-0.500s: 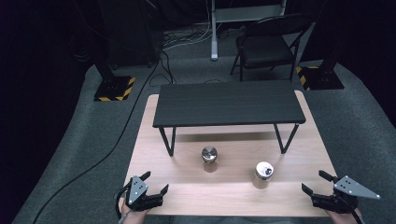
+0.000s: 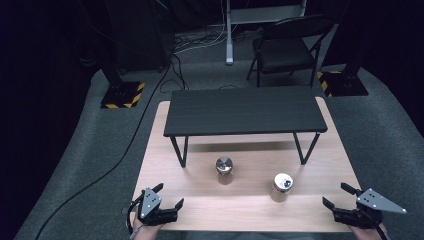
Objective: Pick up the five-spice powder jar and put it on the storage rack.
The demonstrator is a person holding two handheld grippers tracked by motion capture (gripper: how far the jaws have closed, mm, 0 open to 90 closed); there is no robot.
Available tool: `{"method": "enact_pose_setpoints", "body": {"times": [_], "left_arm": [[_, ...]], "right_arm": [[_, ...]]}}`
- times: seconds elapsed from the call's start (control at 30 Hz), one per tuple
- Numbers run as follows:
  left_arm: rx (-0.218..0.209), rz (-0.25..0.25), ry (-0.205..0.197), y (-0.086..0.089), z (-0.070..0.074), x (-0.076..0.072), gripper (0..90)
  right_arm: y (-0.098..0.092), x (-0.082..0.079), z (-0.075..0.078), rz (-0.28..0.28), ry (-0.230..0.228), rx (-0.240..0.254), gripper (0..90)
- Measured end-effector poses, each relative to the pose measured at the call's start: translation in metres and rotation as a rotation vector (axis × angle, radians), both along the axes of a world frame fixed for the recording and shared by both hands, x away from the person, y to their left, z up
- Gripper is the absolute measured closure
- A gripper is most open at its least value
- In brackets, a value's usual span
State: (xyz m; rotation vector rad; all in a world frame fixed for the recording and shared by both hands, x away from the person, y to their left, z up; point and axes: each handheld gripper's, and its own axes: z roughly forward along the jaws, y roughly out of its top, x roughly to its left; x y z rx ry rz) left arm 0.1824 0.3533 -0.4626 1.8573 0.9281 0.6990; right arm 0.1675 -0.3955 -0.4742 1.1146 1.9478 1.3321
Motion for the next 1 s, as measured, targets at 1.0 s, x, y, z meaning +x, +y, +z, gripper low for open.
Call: {"method": "enact_pose_setpoints", "body": {"times": [1.0], "left_arm": [[-0.033, -0.136, 0.016, -0.032, 0.003, 0.037, 6.3]], "right_arm": [[0.003, 0.002, 0.001, 0.020, 0.005, -0.005, 12.0]]}}
